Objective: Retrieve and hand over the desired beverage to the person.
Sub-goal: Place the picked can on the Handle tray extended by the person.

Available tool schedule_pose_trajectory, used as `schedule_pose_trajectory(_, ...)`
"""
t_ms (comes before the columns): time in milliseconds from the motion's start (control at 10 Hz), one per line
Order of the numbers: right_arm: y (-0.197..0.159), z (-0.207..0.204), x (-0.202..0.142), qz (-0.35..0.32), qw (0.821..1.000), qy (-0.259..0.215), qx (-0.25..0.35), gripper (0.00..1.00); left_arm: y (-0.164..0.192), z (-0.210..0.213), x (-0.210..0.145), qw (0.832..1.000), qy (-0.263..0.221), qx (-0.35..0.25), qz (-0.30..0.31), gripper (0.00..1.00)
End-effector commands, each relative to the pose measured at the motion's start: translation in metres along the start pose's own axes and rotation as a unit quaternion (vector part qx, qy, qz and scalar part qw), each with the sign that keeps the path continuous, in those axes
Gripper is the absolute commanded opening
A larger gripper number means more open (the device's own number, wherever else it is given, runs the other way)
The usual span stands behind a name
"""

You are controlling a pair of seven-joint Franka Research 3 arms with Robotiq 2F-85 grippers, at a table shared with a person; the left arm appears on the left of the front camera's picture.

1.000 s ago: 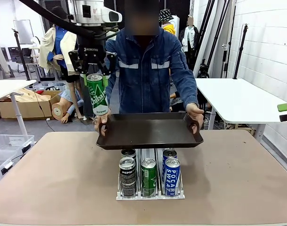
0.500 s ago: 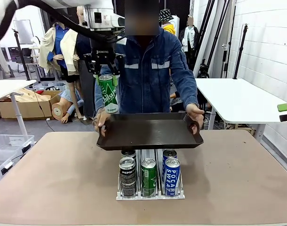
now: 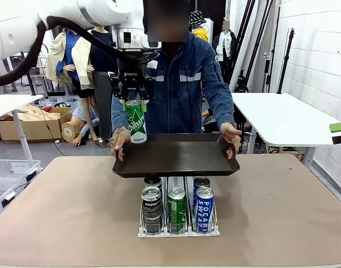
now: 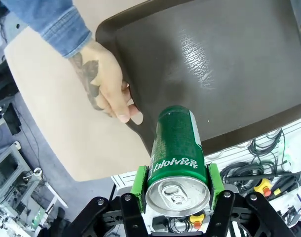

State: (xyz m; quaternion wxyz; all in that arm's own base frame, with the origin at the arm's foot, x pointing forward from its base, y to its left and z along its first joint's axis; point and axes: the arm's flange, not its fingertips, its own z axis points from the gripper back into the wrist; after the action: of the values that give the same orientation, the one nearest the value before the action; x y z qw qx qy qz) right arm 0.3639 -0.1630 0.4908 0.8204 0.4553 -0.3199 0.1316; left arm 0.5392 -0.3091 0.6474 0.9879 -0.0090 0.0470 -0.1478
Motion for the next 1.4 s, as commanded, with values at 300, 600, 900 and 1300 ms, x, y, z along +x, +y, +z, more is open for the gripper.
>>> schedule_pose_trajectory(300, 0.001, 0.000, 0.001, -0.002, 1.000, -0.002, 0.003, 1.00, -0.010, 0.000, 0.040, 0.999, 0.016, 0.016, -0.025, 0.00)
schedule_pose_trajectory(600, 0.001, 0.000, 0.001, -0.002, 1.000, -0.002, 0.003, 1.00, -0.013, -0.018, 0.050, 0.999, 0.022, 0.017, -0.037, 0.00)
schedule_pose_trajectory(900, 0.001, 0.000, 0.001, -0.002, 1.000, -0.002, 0.003, 1.00, -0.012, -0.035, 0.058, 0.998, 0.030, 0.016, -0.045, 0.00)
schedule_pose_trajectory(1300, 0.001, 0.000, 0.001, -0.002, 1.000, -0.002, 0.003, 1.00, -0.013, -0.047, 0.060, 0.998, 0.026, 0.034, -0.053, 0.00)
